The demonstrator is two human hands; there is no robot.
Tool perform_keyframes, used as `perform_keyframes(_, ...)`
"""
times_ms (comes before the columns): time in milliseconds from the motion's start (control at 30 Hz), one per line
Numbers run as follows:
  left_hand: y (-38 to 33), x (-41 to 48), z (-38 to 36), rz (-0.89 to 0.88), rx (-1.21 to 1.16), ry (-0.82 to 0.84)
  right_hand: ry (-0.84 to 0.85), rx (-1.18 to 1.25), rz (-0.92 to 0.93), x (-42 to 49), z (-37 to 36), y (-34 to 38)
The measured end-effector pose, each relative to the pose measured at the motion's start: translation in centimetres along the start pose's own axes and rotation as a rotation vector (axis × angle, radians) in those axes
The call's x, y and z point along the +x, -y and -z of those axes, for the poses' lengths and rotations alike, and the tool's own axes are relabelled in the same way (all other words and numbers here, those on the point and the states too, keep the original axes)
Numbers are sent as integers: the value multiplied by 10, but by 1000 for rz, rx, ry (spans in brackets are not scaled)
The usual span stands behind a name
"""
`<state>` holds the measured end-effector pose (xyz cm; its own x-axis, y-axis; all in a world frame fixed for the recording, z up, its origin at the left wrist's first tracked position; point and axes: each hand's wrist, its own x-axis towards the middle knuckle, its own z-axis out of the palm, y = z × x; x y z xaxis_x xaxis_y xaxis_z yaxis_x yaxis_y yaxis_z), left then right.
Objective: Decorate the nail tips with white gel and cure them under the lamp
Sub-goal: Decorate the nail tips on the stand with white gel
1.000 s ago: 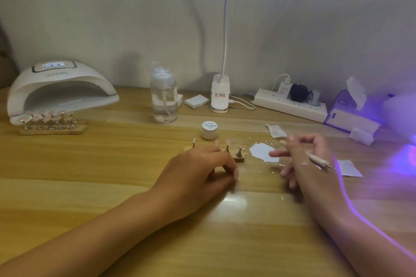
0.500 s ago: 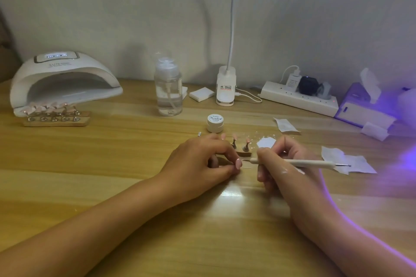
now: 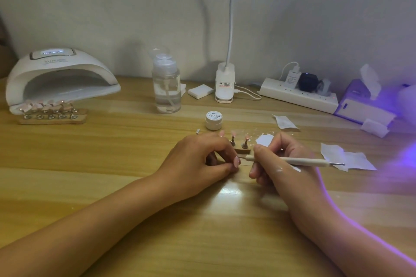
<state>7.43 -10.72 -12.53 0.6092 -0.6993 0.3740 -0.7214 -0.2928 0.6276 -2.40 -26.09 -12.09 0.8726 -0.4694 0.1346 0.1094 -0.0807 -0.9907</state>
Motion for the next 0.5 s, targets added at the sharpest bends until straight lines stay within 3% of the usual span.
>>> perform_keyframes(500, 0, 0, 0, 23, -48, 6, -15, 5, 27, 0, 0, 0)
